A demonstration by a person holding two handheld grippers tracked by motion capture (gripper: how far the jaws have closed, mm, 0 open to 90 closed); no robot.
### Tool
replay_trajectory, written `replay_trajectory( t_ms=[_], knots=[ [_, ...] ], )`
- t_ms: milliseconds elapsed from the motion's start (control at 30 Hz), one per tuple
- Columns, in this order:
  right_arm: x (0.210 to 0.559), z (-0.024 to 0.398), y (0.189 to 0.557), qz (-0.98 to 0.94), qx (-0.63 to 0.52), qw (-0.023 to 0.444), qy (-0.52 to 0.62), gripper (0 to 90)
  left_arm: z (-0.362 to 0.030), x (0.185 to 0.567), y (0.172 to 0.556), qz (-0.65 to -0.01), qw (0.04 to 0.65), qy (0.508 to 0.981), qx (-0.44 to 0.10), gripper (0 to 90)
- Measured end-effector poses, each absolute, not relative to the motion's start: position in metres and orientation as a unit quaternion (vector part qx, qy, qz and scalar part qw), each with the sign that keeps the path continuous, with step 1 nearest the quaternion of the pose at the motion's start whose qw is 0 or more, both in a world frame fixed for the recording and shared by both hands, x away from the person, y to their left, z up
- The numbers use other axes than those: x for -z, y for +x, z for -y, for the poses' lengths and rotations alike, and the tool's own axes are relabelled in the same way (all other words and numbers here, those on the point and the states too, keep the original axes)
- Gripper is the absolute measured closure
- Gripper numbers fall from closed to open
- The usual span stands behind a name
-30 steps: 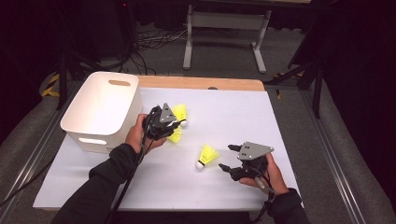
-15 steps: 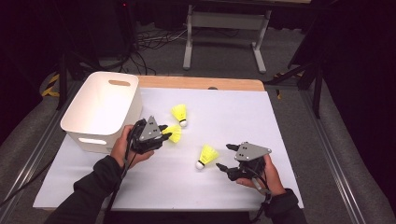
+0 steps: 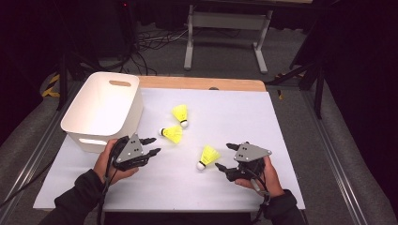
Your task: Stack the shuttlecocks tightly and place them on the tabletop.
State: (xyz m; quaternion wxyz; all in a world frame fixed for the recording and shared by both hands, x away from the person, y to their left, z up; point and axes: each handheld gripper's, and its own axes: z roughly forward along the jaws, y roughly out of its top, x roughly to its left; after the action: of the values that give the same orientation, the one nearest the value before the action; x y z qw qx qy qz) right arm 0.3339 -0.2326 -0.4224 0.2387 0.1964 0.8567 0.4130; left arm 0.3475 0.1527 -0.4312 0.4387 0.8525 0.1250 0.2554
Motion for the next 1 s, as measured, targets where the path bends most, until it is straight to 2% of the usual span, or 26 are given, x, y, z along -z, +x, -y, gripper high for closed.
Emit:
replay_trajectory(
  t_ms=[300,700,900,1000],
  knots=[
    [0.423,0.233,0.334,-0.854,-0.415,0.242,0.2,24.3,-0.173,0.444,0.331,-0.117,0.45,0.852,-0.243,50.6],
    [0.424,0.231,0.333,-0.851,-0.416,0.244,0.207,22.6,-0.196,0.462,0.318,-0.139,0.461,0.844,-0.235,26.2],
    [0.425,0.231,0.333,-0.85,-0.417,0.245,0.209,22.4,-0.207,0.472,0.312,-0.164,0.47,0.838,-0.223,20.4],
    [0.424,0.232,0.334,-0.845,-0.43,0.236,0.213,22.4,-0.212,0.476,0.311,-0.172,0.466,0.84,-0.219,12.1]
  ],
)
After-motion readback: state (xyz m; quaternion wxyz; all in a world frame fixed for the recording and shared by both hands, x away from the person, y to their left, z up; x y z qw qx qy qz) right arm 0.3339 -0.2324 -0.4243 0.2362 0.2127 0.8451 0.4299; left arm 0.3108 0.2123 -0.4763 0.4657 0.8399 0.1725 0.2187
